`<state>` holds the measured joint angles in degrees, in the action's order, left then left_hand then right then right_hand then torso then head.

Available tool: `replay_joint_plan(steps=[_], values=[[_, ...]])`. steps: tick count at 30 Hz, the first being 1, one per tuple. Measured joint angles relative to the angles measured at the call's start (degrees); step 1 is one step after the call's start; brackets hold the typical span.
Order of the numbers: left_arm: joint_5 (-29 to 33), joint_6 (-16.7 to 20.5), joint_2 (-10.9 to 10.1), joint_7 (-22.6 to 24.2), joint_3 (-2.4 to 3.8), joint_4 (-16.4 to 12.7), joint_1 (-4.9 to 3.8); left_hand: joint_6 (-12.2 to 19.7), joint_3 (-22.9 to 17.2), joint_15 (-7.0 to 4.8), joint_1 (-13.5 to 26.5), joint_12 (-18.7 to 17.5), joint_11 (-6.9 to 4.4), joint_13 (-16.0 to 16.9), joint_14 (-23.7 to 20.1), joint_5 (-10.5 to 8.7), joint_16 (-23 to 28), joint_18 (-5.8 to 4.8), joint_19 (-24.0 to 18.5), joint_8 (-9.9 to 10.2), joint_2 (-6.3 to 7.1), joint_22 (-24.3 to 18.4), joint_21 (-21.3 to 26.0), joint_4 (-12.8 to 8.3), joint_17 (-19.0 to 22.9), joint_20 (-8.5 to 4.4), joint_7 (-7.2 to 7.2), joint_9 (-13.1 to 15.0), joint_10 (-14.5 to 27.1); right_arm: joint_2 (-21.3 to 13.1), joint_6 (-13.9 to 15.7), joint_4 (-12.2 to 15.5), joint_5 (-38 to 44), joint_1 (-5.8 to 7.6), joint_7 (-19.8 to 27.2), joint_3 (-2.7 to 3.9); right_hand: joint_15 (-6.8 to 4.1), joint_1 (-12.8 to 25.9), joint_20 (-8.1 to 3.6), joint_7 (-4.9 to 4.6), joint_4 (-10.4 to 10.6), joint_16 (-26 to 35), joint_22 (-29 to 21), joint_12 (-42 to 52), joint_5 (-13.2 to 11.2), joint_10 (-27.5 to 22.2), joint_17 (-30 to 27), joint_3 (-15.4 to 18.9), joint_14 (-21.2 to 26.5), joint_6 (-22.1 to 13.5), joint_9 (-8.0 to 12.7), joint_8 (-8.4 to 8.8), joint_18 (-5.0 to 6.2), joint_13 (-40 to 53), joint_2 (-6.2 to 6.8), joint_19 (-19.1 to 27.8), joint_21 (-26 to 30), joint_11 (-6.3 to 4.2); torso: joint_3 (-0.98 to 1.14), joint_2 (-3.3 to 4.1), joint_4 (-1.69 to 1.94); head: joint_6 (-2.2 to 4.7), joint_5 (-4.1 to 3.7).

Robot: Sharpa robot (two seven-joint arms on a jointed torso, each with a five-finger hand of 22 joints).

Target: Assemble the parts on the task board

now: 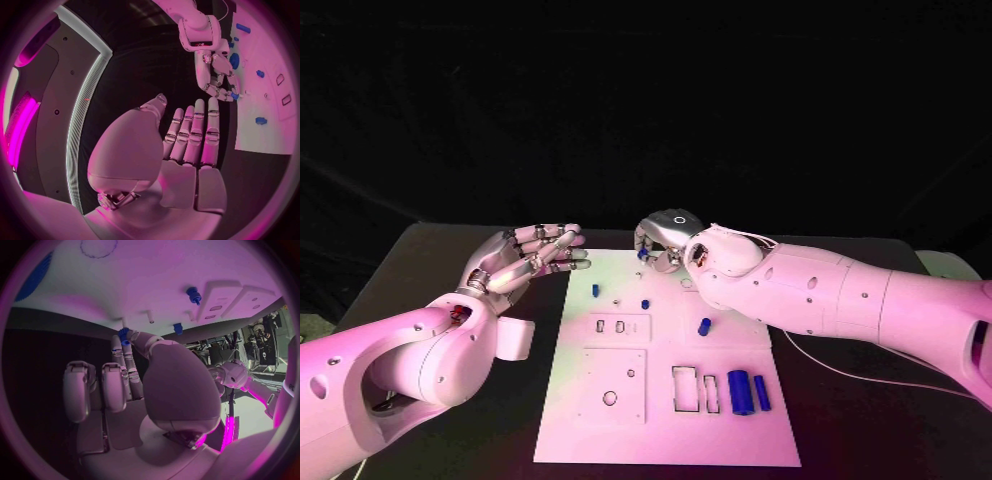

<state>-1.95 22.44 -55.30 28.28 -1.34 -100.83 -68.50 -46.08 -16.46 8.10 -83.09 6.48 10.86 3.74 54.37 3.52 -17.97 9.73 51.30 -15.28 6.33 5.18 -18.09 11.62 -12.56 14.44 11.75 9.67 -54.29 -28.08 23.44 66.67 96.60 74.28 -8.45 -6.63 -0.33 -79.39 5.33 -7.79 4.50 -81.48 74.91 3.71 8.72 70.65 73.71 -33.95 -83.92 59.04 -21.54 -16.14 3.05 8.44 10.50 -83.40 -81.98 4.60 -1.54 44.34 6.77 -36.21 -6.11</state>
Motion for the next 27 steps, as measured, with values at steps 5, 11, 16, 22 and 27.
replay_joint_plan(steps=[5, 11, 16, 22, 27], values=[[0.0, 0.0, 0.0, 0.0, 0.0, 0.0, 0.0, 0.0, 0.0, 0.0, 0.0, 0.0, 0.0, 0.0, 0.0, 0.0, 0.0, 0.0, 0.0, 0.0, 0.0, 0.0, 0.0, 0.0, 0.0, 0.0, 0.0, 0.0, 0.0, -0.6, 0.0, 0.4, 0.3, -0.04, -0.2, -0.04, 0.0, 0.2, 0.0, 0.03, 0.0, 0.0, 0.0, 0.0, 0.0, 0.0, 0.0, 0.0, 0.0, -0.1, 0.0, 0.0, 0.0, 0.0, 0.16, 0.0, 0.0, 0.0, 0.0, -0.01, 0.05, 0.04, -0.01], [0.0, 0.0, -0.1, -0.1, 0.0, 0.1, -0.01, 0.0, 0.0, 0.0, 0.0, 0.0, 0.0, 0.0, 0.0, 0.0, 0.0, 0.0, 0.0, 0.0, 0.0, 0.0, 0.0, 0.0, 0.0, 0.0, 0.0, 0.0, 0.0, -1.3, 0.0, 1.3, 0.6, -0.1, -0.6, -0.1, 0.0, 0.2, 0.0, 0.02, 0.0, 0.0, 0.0, 0.0, -0.1, 0.0, 0.0, 0.0, 0.0, -0.1, -0.1, 0.0, 0.0, 0.0, 0.16, 0.0, 0.0, 0.0, 0.02, -0.01, 0.15, 0.08, -0.1], [0.0, -0.1, -0.1, -0.1, 0.0, 0.2, -0.01, 0.0, 0.0, 0.0, 0.0, 0.0, 0.0, 0.0, 0.0, 0.0, 0.0, 0.0, 0.0, 0.0, 0.0, 0.0, 0.0, 0.0, 0.0, 0.0, 0.0, 0.0, 0.0, -1.9, 0.1, 2.4, 0.8, -0.29, -0.8, -0.22, 0.0, 0.2, 0.0, 0.02, 0.0, 0.0, 0.0, 0.0, -0.2, 0.0, 0.0, 0.0, 0.0, -0.1, -0.1, 0.0, 0.0, 0.0, 0.24, 0.0, 0.0, 0.0, 0.04, -0.01, 0.21, 0.1, -0.1], [0.0, -0.1, -0.2, -0.1, 0.0, 0.3, -0.01, 0.0, 0.0, 0.0, 0.0, 0.0, 0.0, 0.0, 0.0, 0.0, 0.0, 0.0, 0.0, 0.0, 0.0, 0.0, 0.0, 0.0, 0.0, 0.0, 0.0, 0.0, 0.0, -2.0, 0.1, 2.7, 1.0, -0.27, -1.0, -0.19, 0.0, 0.4, 0.0, 0.03, 0.0, 0.0, 0.0, 0.0, -0.2, 0.0, 0.0, 0.0, 0.0, -0.1, -0.1, 0.0, 0.0, 0.1, 0.26, 0.0, 0.0, 0.0, 0.06, -0.01, 0.27, 0.1, -0.18], [0.0, -0.1, -0.2, -0.1, 0.0, 0.3, -0.01, 0.0, 0.0, 0.0, 0.0, 0.0, 0.0, 0.0, 0.0, 0.0, 0.0, 0.0, 0.0, 0.0, 0.0, 0.0, 0.0, 0.0, 0.0, 0.0, 0.0, 0.0, 0.0, -1.7, 0.0, 2.2, 1.0, -0.27, -1.2, -0.19, 0.0, 0.8, 0.0, 0.02, 0.0, 0.0, 0.0, 0.0, -0.2, 0.0, 0.0, 0.0, 0.0, -0.1, -0.1, -0.16, 0.01, 0.1, 0.29, 0.0, 0.0, 0.0, 0.04, -0.01, 0.38, 0.12, -0.32]])
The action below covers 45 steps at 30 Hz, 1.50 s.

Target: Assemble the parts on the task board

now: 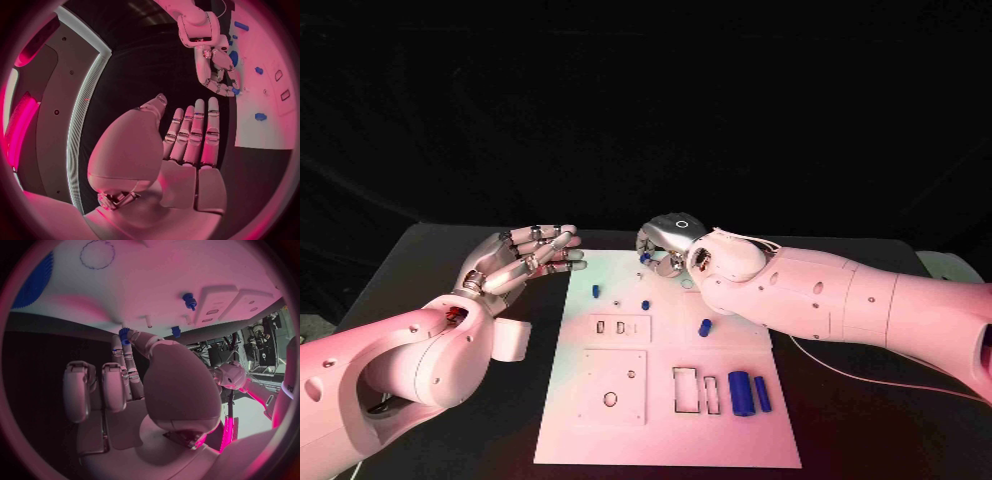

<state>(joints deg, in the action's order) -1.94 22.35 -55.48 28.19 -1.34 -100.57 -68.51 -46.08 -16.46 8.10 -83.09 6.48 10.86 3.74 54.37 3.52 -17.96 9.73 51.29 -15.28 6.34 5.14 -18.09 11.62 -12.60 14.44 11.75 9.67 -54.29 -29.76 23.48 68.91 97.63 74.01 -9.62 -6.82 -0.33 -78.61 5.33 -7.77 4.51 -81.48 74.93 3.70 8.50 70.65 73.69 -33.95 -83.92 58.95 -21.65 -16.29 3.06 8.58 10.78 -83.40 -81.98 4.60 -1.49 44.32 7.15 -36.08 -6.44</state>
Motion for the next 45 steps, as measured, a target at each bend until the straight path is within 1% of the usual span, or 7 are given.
replay_joint_plan(steps=[4, 10, 21, 28, 34, 41, 45], values=[[0.0, 0.0, 0.0, 0.0, 0.0, 0.0, 0.0, 0.0, 0.0, 0.0, 0.0, 0.0, 0.0, 0.0, 0.0, 0.0, 0.0, 0.0, 0.0, 0.0, 0.0, 0.0, 0.0, 0.0, 0.0, 0.0, 0.0, 0.0, 0.0, 0.5, -0.1, -0.9, 0.0, -0.07, -0.1, -0.06, 0.17, 1.1, 0.45, -0.84, 0.2, 0.0, 0.0, 0.1, -0.6, -0.9, -0.4, -0.2, -0.1, -1.9, -0.2, 0.8, 0.0, 0.1, 0.83, 0.5, 0.2, -0.07, -0.06, 0.01, 0.07, 0.04, -0.08], [0.0, 0.0, 0.0, 0.0, 0.0, 0.0, -0.02, 0.0, 0.0, 0.0, 0.0, 0.0, 0.0, 0.0, 0.0, 0.0, 0.0, 0.0, 0.0, 0.0, 0.0, 0.0, 0.0, 0.0, 0.0, 0.0, 0.0, 0.0, 0.0, 1.6, -0.4, -2.5, 0.0, -0.12, -0.1, -0.09, 0.97, 2.8, 1.55, -2.02, 0.6, 0.0, -0.6, -0.1, -1.7, -5.2, -1.6, -1.0, -0.1, -4.3, 0.4, 2.78, 0.0, -1.1, 1.32, 1.6, 1.8, 1.45, -0.1, 0.01, 0.16, 0.07, -0.23], [0.0, 0.0, 0.0, -0.1, 0.0, 0.0, -0.05, 0.0, 0.0, 0.0, 0.0, 0.0, 0.0, 0.0, 0.0, 0.0, 0.0, 0.0, 0.0, 0.0, 0.0, 0.0, 0.0, 0.0, 0.0, 0.0, 0.0, 0.0, 0.0, 1.8, -1.3, -2.9, -0.1, -0.11, -0.4, -0.13, 1.36, 3.2, 2.05, -1.92, 0.7, 0.6, -3.0, -0.1, -2.2, -7.7, -2.7, -1.1, -0.1, -5.9, 0.4, 3.75, 0.0, -1.6, 2.23, 2.9, 3.6, 1.74, -0.1, 0.0, 0.25, -0.1, -0.25], [0.0, 0.0, -0.1, -0.1, 0.0, 0.0, -0.06, 0.0, 0.0, 0.0, 0.0, 0.0, 0.0, 0.0, 0.0, 0.0, 0.0, 0.0, 0.0, 0.0, 0.0, 0.0, 0.0, 0.0, 0.0, 0.0, 0.0, 0.0, 0.0, -1.8, -0.7, 1.7, 0.0, -0.09, -0.7, -0.08, 1.35, 4.2, 2.05, -1.86, 1.2, 0.6, -3.9, -0.1, -2.5, -8.3, -3.1, 0.2, -0.1, -5.9, 0.4, 4.11, 0.0, -1.6, 3.19, 3.3, 4.1, 1.76, 0.01, -0.02, 0.2, -0.03, -0.27], [0.0, -0.1, -0.4, -0.1, 0.0, 0.0, -0.07, 0.0, 0.0, 0.0, 0.0, 0.0, 0.0, 0.0, 0.0, 0.0, 0.0, 0.0, 0.0, 0.0, 0.0, 0.0, 0.0, 0.0, 0.0, 0.0, 0.0, 0.0, 0.0, -8.9, 1.8, 8.7, -0.8, 0.17, -0.7, 0.32, 1.35, 4.6, 2.05, -1.86, 1.8, 0.8, -4.2, 0.5, -2.5, -7.6, -3.4, 1.8, -0.1, -5.9, 0.4, 4.42, 0.91, -1.3, 3.57, 3.3, 4.7, 1.44, 0.07, -0.08, 0.03, 0.29, -0.3], [0.0, -0.1, -0.6, -0.1, 0.0, 0.3, -0.07, 0.0, 0.0, 0.0, 0.0, -0.2, 0.0, 0.0, 0.0, 0.0, 0.0, 0.0, 0.0, 0.2, 0.0, -0.1, 0.0, 0.0, -0.1, 0.0, 0.0, 0.0, 0.0, -16.9, 3.4, 13.7, -8.1, 1.78, 0.0, 0.72, 0.49, 4.9, 0.8, -1.86, 2.3, -1.2, -0.1, 4.8, 1.0, 2.9, 0.2, 2.3, -0.1, -5.1, 0.0, 4.79, 0.9, 1.4, 3.87, 1.0, 1.7, -0.16, 0.21, -0.19, -0.44, 0.69, -0.53], [0.0, -0.2, -0.5, -0.1, 0.0, 0.6, -0.07, 0.0, 0.0, 0.0, 0.0, -0.2, 0.0, 0.0, 0.0, 0.0, 0.0, 0.0, 0.0, 0.2, 0.0, -0.1, 0.0, 0.0, -0.1, 0.0, 0.0, 0.0, 0.0, -19.3, 2.6, 13.9, -13.5, 2.0, 0.1, 0.72, -1.28, 5.0, -0.72, -0.1, 2.3, -2.6, 0.0, 13.1, 2.0, 8.8, 1.3, 6.6, 0.0, -6.1, -0.8, 4.55, -0.11, 9.2, 4.77, -0.5, -0.6, -2.04, 0.32, -0.23, -0.76, 0.86, -0.75]])
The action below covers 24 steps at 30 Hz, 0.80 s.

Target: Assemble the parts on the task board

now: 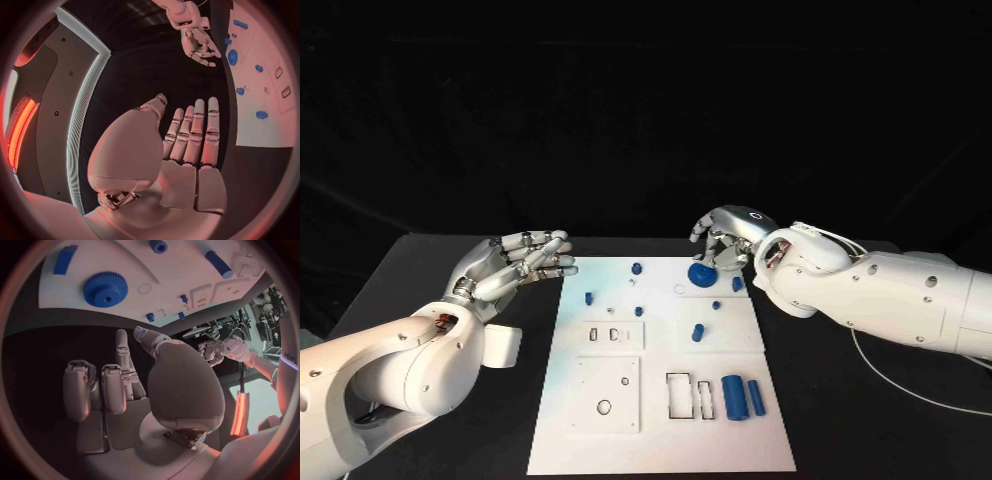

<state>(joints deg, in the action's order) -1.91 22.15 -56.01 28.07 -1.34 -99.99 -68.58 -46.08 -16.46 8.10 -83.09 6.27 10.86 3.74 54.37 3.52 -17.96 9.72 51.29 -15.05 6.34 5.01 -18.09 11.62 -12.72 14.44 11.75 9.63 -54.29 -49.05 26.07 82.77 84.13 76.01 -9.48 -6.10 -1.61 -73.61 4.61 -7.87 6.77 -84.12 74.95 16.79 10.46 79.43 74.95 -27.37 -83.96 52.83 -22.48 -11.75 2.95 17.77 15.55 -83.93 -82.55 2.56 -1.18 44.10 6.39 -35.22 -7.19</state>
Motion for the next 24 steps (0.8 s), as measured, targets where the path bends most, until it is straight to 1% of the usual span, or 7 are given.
replay_joint_plan(steps=[2, 3, 5, 9, 16, 17, 24], values=[[0.0, -0.1, 0.1, 0.0, -0.01, 0.2, 0.0, 0.0, -0.1, 0.0, 0.0, 0.0, 0.0, 0.0, 0.0, 0.0, 0.0, 0.0, 0.0, 0.0, 0.0, 0.0, 0.0, -0.1, 0.0, 0.0, 0.0, 0.0, 0.0, -0.7, -1.0, -0.4, -2.5, 0.05, 0.0, 0.0, -0.07, 0.0, -0.11, 0.38, 0.3, -0.9, 0.0, 12.1, 0.4, -0.7, 0.0, 2.7, -0.1, -1.1, -0.8, -0.8, -0.01, 12.6, -0.05, -0.1, -1.3, -0.26, 0.04, 0.01, -0.13, 0.04, -0.07], [0.0, -0.1, 0.1, 0.0, -0.01, 0.2, 0.0, 0.0, -0.2, 0.0, 0.0, 0.0, 0.0, 0.0, 0.0, 0.0, 0.0, 0.0, 0.0, 0.0, 0.0, 0.0, 0.0, -0.2, 0.0, 0.0, 0.0, 0.0, 0.0, -0.9, -1.5, -0.6, -3.5, 0.05, 0.0, 0.0, -0.07, -0.8, -0.11, 0.25, 0.7, -1.4, 0.0, 21.7, 0.7, -2.5, 0.0, 4.1, -0.1, -2.0, -1.4, -1.58, -0.1, 23.3, -0.85, -0.1, -1.8, -0.25, 0.1, 0.01, -0.21, 0.07, -0.15], [0.0, -0.1, 0.3, 0.0, -0.01, 0.3, 0.0, 0.0, -0.2, 0.0, 0.0, 0.0, 0.0, 0.0, 0.0, 0.0, 0.0, -0.01, 0.0, 0.0, 0.0, 0.0, 0.0, -0.2, 0.0, 0.0, 0.0, 0.0, 0.0, -1.1, -2.5, -1.2, -5.2, 0.07, 0.0, 0.0, 0.04, -1.3, -0.11, -0.15, 2.1, -2.5, 0.0, 38.6, 0.7, -2.3, 0.0, 6.2, -0.1, -3.4, -2.2, -2.62, -0.83, 40.1, -1.26, -0.1, -2.8, 0.29, 0.15, 0.02, -0.31, 0.12, -0.24], [0.0, -0.3, 0.5, -0.1, -0.01, 0.5, 0.0, 0.0, -0.2, 0.0, 0.0, 0.0, 0.0, 0.0, 0.0, 0.0, 0.0, 0.0, 0.0, 0.0, 0.0, 0.0, 0.0, -0.2, 0.0, 0.0, 0.0, 0.0, 0.0, -0.8, -4.7, -2.6, -7.8, 0.01, -0.2, 0.0, 0.5, -2.0, 0.34, -0.66, 3.7, -3.7, 0.0, 53.2, 0.9, 0.5, 0.0, 8.1, -0.2, -4.9, -2.8, -3.7, -0.83, 54.2, -2.0, -0.1, -3.6, 0.82, 0.24, 0.07, -0.38, 0.1, -0.43], [0.0, -0.5, 0.7, -0.1, -0.01, 0.7, 0.0, 0.0, -0.2, 0.0, 0.0, 0.0, 0.0, 0.0, 0.0, 0.0, 0.0, 0.0, 0.0, 0.0, 0.0, 0.0, 0.0, -0.2, 0.0, 0.0, 0.0, 0.0, 0.0, 0.6, -7.2, -4.1, -9.7, -0.76, -0.6, -0.03, 1.1, -2.9, 0.86, -1.18, 5.3, -4.6, 0.0, 62.5, 1.0, 3.8, 0.0, 10.5, 0.0, -6.2, -3.1, -4.43, -1.06, 57.2, -2.88, 0.0, -4.8, 1.53, 0.27, 0.13, -0.23, -0.29, -0.57], [0.0, -0.5, 0.7, -0.1, -0.01, 0.7, 0.0, 0.0, -0.2, 0.0, 0.0, 0.0, 0.0, 0.0, 0.0, 0.0, 0.0, 0.0, 0.0, 0.0, 0.0, 0.0, 0.0, -0.2, 0.0, 0.0, 0.0, 0.0, 0.0, 0.8, -7.4, -4.2, -9.8, -0.84, -0.7, -0.04, 1.1, -2.9, 0.86, -1.15, 5.4, -4.7, 0.0, 62.9, 1.0, 4.0, 0.0, 10.7, 0.0, -6.4, -3.1, -4.43, -1.65, 57.2, -2.87, 0.0, -4.8, 1.53, 0.27, 0.13, -0.21, -0.35, -0.57], [0.0, -0.6, 0.7, -0.2, -0.01, 0.8, 0.0, 0.0, -0.2, 0.0, 0.0, 0.0, 0.0, 0.0, 0.0, 0.0, 0.0, 0.0, 0.0, 0.0, 0.0, 0.0, 0.0, -0.2, 0.0, 0.0, 0.0, 0.0, 0.0, 1.9, -8.7, -5.2, -10.4, -1.21, -1.8, -0.07, 1.3, -3.2, 1.05, -1.35, 5.8, -4.9, 0.0, 64.9, 1.0, 4.2, 0.0, 11.1, -0.2, -6.6, -3.1, -4.65, -1.69, 57.2, -3.25, -0.2, -5.3, 1.74, 0.19, 0.12, -0.18, -0.66, -0.52]])
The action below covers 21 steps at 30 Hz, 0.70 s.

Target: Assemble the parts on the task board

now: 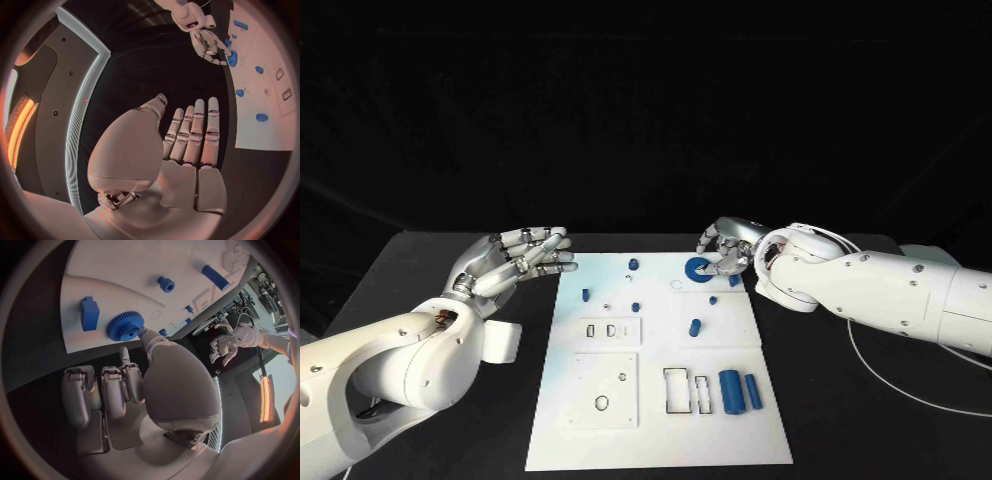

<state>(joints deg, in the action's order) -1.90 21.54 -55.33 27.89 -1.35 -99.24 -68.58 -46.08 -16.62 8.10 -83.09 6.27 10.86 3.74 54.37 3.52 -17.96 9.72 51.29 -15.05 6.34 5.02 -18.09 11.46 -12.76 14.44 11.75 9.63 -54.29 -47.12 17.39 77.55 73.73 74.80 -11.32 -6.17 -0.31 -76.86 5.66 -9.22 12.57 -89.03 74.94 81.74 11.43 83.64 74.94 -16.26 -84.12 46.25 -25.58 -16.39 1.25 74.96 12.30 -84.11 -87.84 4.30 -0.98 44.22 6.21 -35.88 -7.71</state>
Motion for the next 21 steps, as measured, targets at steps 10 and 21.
replay_joint_plan(steps=[10, 21], values=[[0.0, -0.1, -0.1, 0.0, 0.0, 0.1, 0.0, 0.0, 0.0, 0.0, 0.0, 0.0, 0.12, 0.0, 0.0, 0.0, 0.0, 0.0, 0.0, 0.0, 0.0, 0.0, 0.0, 0.0, 0.0, 0.0, 0.0, 0.0, -0.1, 0.2, -0.6, 0.0, 0.0, -0.68, -1.1, -0.02, 0.0, -0.4, 0.2, 0.0, 0.2, 0.0, 0.0, 1.0, 0.2, 0.0, 0.0, 0.2, 0.0, 0.0, -0.1, -0.44, 0.0, 0.0, 0.01, 0.2, -0.8, 0.0, -0.02, -0.09, -0.07, -0.07, 0.12], [0.0, -0.1, -0.2, -0.1, 0.0, 0.1, 0.0, 0.0, 0.0, 0.0, 0.0, 0.0, 0.2, 0.0, 0.0, 0.0, 0.0, 0.0, 0.0, 0.0, 0.0, -0.1, 0.0, 0.0, 0.0, 0.0, 0.0, 0.0, -0.2, 0.2, -0.6, 0.2, 0.4, -0.76, -1.4, 0.05, 0.0, -0.8, 0.2, 0.0, 0.2, -0.2, 0.0, 1.4, 0.4, 0.0, 0.0, 0.2, 0.0, 0.0, -0.2, -0.93, 0.0, 0.0, -0.37, 0.2, -1.7, 0.0, -0.03, -0.09, 0.0, -0.11, 0.01]])
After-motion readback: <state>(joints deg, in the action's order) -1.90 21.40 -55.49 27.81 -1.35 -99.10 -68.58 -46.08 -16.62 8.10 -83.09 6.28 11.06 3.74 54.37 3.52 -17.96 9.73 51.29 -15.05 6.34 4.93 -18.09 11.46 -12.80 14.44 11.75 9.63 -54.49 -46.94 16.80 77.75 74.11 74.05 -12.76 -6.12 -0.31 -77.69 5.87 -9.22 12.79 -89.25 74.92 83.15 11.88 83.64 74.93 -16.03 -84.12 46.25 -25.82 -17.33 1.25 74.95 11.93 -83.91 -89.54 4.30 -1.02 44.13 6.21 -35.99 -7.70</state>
